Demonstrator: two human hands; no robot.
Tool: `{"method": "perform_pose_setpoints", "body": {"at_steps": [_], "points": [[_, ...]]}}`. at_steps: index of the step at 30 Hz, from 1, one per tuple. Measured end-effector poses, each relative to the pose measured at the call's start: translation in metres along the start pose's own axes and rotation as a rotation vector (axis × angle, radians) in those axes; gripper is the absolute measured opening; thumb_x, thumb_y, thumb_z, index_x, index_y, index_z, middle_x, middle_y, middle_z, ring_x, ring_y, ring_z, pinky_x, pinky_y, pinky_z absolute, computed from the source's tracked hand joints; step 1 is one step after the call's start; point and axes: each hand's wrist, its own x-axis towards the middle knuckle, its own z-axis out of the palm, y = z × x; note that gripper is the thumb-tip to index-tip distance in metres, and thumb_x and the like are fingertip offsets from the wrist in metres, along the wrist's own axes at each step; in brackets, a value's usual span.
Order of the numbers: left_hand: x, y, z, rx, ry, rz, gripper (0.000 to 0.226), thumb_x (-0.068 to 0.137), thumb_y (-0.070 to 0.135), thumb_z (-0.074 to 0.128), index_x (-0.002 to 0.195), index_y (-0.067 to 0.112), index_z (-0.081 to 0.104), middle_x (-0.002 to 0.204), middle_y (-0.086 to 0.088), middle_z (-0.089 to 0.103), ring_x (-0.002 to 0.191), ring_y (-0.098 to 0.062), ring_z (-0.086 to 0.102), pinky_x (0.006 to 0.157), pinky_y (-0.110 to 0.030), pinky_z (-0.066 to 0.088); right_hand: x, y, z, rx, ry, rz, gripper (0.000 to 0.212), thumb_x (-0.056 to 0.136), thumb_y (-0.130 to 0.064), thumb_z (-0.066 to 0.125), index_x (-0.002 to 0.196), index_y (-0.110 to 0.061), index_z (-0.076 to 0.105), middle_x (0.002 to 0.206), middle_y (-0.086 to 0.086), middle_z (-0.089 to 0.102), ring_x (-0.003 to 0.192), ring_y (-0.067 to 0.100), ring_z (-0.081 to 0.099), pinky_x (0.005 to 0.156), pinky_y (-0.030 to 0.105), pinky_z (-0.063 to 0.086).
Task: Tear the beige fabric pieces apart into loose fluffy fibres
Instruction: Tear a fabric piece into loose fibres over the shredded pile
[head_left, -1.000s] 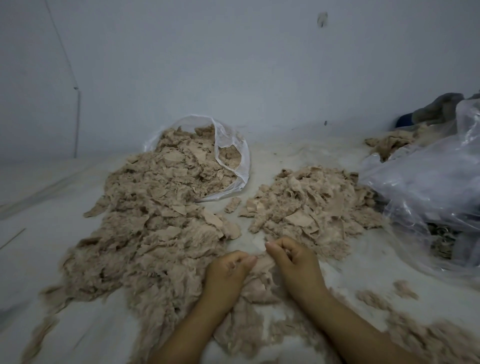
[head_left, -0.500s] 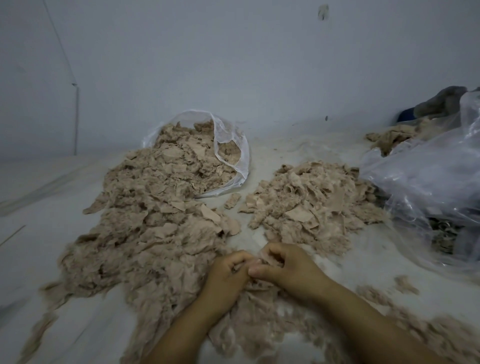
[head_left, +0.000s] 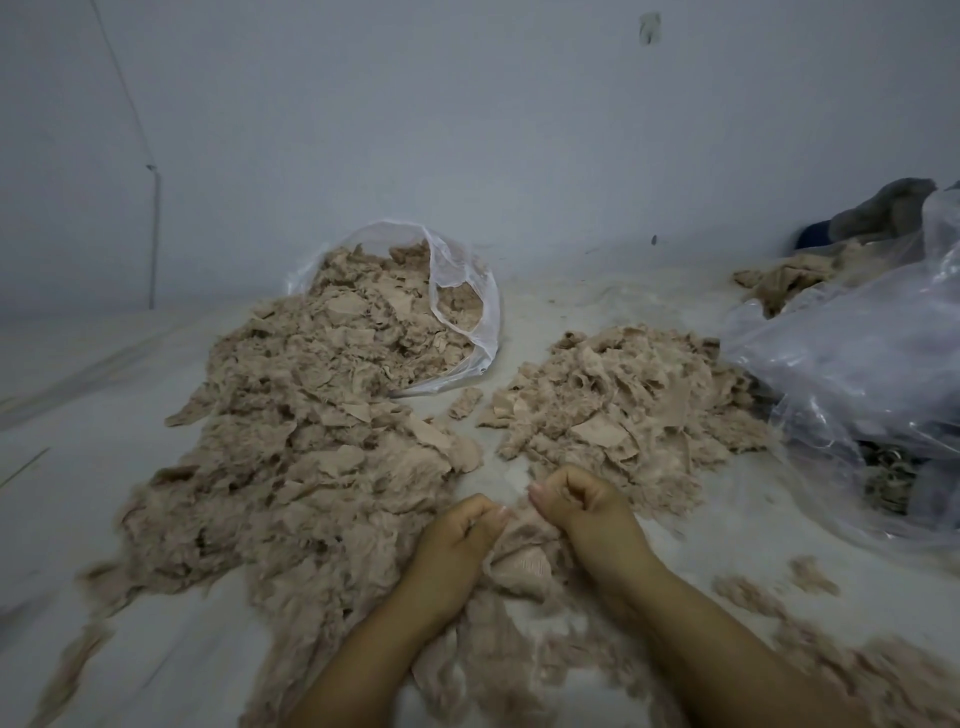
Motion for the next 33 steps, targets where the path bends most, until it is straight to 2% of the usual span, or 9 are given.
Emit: {"method": "perform_pose_setpoints", "body": {"at_steps": [7, 10, 13, 16, 19, 23, 26, 29, 33], "points": [[-0.002, -0.004, -0.005, 0.097, -0.059, -0.101, 0.024, 0.092, 0.017, 0.057, 0.069, 0.014, 0.053, 0.052, 0.012, 0.047, 0.050, -0.004, 0.042, 0.053, -0.021, 0.035, 0.007, -0.004, -0.006, 0.430, 0.226, 0.101, 0.028, 0.098, -0.022, 0.049, 0.072, -0.014, 0.045, 0.051, -0.001, 0.042, 0.039, 0.009, 0.037, 0.036, 0.020, 0.033], [-0.002, -0.002, -0.003, 0.075, -0.019, -0.014, 0.012, 0.087, 0.030, 0.065, 0.079, 0.021, 0.065, 0.076, 0.010, 0.065, 0.071, -0.005, 0.059, 0.067, -0.021, 0.046, 0.002, -0.003, -0.004, 0.275, 0.146, 0.054, 0.026, 0.091, -0.023, 0.060, 0.069, -0.010, 0.056, 0.055, 0.005, 0.055, 0.047, 0.016, 0.052, 0.046, 0.028, 0.047], [-0.005, 0.000, 0.003, -0.054, -0.059, -0.013, 0.037, 0.069, 0.049, 0.071, 0.100, 0.029, 0.066, 0.100, 0.016, 0.071, 0.094, 0.001, 0.065, 0.076, -0.012, 0.049, -0.003, -0.007, 0.004, 0.356, 0.042, 0.067, 0.014, 0.083, -0.017, 0.067, 0.076, -0.006, 0.071, 0.078, 0.018, 0.071, 0.067, 0.027, 0.067, 0.064, 0.036, 0.058], [-0.003, 0.000, 0.012, -0.256, -0.026, -0.093, 0.029, 0.072, 0.023, 0.079, 0.097, 0.022, 0.066, 0.094, 0.006, 0.074, 0.090, -0.009, 0.069, 0.073, -0.018, 0.053, -0.004, -0.008, 0.008, 0.377, 0.029, 0.094, 0.009, 0.082, -0.010, 0.068, 0.087, -0.003, 0.069, 0.084, 0.020, 0.072, 0.070, 0.028, 0.069, 0.062, 0.032, 0.059], [-0.001, 0.001, 0.013, -0.358, 0.096, -0.171, 0.018, 0.084, -0.002, 0.064, 0.086, 0.014, 0.068, 0.084, -0.005, 0.074, 0.078, -0.015, 0.070, 0.066, -0.022, 0.054, -0.003, -0.008, 0.009, 0.374, 0.049, 0.118, 0.013, 0.084, 0.000, 0.066, 0.093, -0.004, 0.059, 0.089, 0.024, 0.070, 0.075, 0.029, 0.066, 0.069, 0.035, 0.056], [0.002, 0.003, 0.004, -0.572, 0.127, -0.192, 0.010, 0.085, 0.003, 0.057, 0.083, 0.006, 0.066, 0.075, -0.008, 0.071, 0.071, -0.018, 0.068, 0.064, -0.025, 0.053, -0.002, -0.006, 0.007, 0.292, 0.045, 0.164, 0.028, 0.082, 0.006, 0.064, 0.104, -0.008, 0.056, 0.089, 0.023, 0.060, 0.080, 0.031, 0.059, 0.077, 0.042, 0.050], [0.000, 0.005, 0.006, -0.497, -0.002, -0.150, 0.008, 0.083, 0.013, 0.065, 0.084, 0.006, 0.062, 0.073, 0.000, 0.066, 0.069, -0.010, 0.064, 0.061, -0.019, 0.051, -0.005, -0.006, 0.008, 0.294, 0.020, 0.153, 0.010, 0.084, -0.007, 0.068, 0.093, -0.004, 0.063, 0.081, 0.018, 0.069, 0.074, 0.026, 0.066, 0.071, 0.036, 0.056], [0.000, 0.004, 0.012, -0.238, 0.019, -0.142, 0.012, 0.082, -0.003, 0.065, 0.078, 0.007, 0.059, 0.068, 0.000, 0.062, 0.065, -0.009, 0.059, 0.061, -0.016, 0.049, -0.005, -0.005, 0.012, 0.293, 0.045, 0.143, 0.024, 0.089, -0.019, 0.063, 0.072, -0.003, 0.060, 0.064, 0.009, 0.061, 0.065, 0.022, 0.060, 0.061, 0.028, 0.053], [0.000, 0.005, 0.004, -0.384, 0.035, -0.143, 0.009, 0.086, 0.003, 0.060, 0.078, 0.007, 0.061, 0.074, -0.008, 0.068, 0.071, -0.015, 0.063, 0.068, -0.023, 0.051, -0.004, -0.010, 0.006, 0.357, 0.061, 0.172, 0.027, 0.089, -0.019, 0.064, 0.065, -0.006, 0.067, 0.067, 0.015, 0.066, 0.063, 0.026, 0.063, 0.064, 0.033, 0.053]]}}
